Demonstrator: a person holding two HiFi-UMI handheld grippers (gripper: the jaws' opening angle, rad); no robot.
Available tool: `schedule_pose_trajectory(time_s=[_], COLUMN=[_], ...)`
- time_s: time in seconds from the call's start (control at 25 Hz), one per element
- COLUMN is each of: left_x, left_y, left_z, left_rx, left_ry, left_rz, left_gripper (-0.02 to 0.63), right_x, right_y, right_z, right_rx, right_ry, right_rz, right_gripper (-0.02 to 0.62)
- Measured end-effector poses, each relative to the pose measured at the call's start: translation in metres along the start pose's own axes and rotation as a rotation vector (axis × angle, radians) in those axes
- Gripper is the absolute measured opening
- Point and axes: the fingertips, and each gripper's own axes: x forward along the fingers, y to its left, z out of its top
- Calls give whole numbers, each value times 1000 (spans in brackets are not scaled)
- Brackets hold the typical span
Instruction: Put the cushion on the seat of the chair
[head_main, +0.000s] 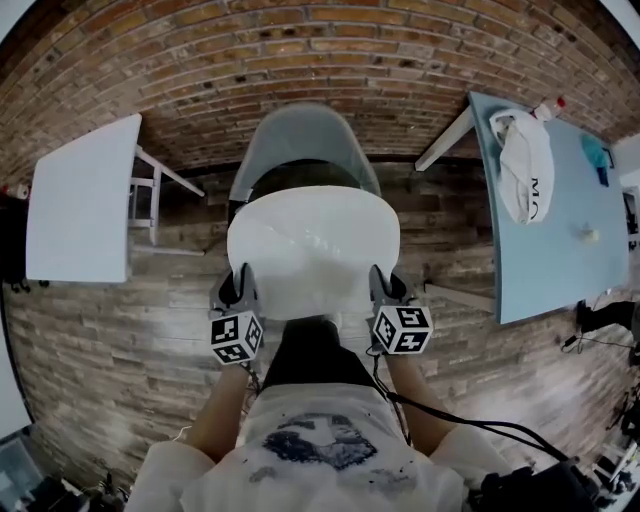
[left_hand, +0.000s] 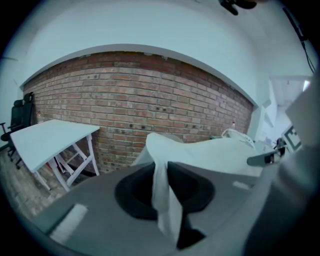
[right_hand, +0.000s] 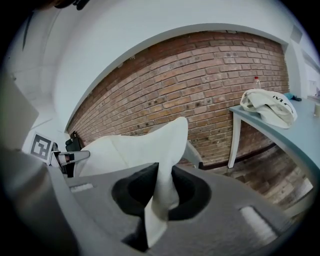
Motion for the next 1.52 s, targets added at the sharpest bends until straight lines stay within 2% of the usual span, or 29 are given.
schedule_pose_trajectory(time_s=[0.24,0.6,0.96,1.28,1.52], left_x=[45,100,164,194,215], left_y=[16,42,59,73,84], left_z=[-23,-76,-143,-205,-234], left_rx=[-5,-8,10,2,3], left_ry=[34,77,104,135,142], left_rz=[-4,6,22,43,45], left_gripper=[52,52,52,52,52], right_x=[45,110,172,216,242], right_y=[-13,-27,-56,-76,-82], right_z=[-14,-56,-114,-174,-199], right_rx=[5,14,31,28,28], right_ry=[36,86,105,146,159], right_rz=[-16,-33,-46,-39,-41], right_gripper=[44,44,44,44,44])
